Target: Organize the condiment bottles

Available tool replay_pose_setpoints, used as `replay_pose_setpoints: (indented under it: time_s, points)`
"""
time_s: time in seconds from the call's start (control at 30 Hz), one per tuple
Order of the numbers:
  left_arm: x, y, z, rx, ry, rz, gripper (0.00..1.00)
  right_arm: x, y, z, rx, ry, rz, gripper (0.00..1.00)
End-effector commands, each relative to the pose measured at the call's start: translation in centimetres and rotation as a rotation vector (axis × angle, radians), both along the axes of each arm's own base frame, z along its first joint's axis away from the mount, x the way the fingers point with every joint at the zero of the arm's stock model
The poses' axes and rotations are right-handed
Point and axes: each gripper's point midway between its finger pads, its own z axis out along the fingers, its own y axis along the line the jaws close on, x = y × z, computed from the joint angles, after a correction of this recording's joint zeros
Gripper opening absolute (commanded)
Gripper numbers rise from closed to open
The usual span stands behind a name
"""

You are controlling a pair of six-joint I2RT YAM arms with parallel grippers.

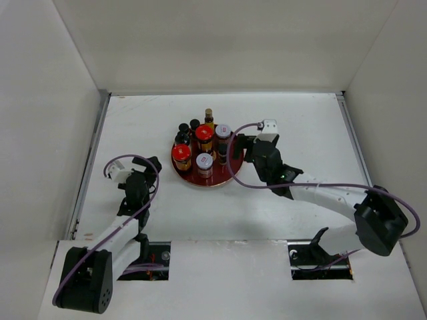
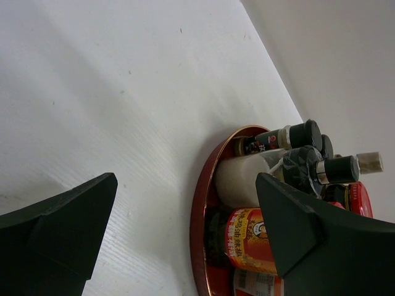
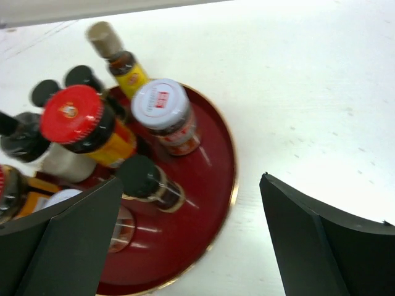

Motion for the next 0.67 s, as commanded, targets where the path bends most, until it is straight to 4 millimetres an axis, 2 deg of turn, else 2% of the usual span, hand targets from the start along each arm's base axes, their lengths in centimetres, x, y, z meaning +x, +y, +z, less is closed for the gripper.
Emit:
replay_pose_setpoints:
  time_s: [0.0,0.17,0.3,0.63]
  points:
    - [1.2,-0.1,2.3,-0.012,-0.040,-0.003,1.00,0.2,-2.3,0.7,0.069,-0.060,-0.115,1.00]
    - [1.9,0.3,0.4,-0.001,0.119,0.013,1.00,-0.7,-4.8,-1.3,0.064,-0.037,-0.189,1.00]
    - [2.3,-0.1,0.2,0.009,0.205,0.003,1.00,-0.9,-5.6,-2.2,0.089,-0.028,-0.209,1.00]
    - [2.7,-0.1,3.4,0.056,0.172,-0.002,1.00,-1.0,-5.7,-2.9,0.126,-0.003,-0.188,1.00]
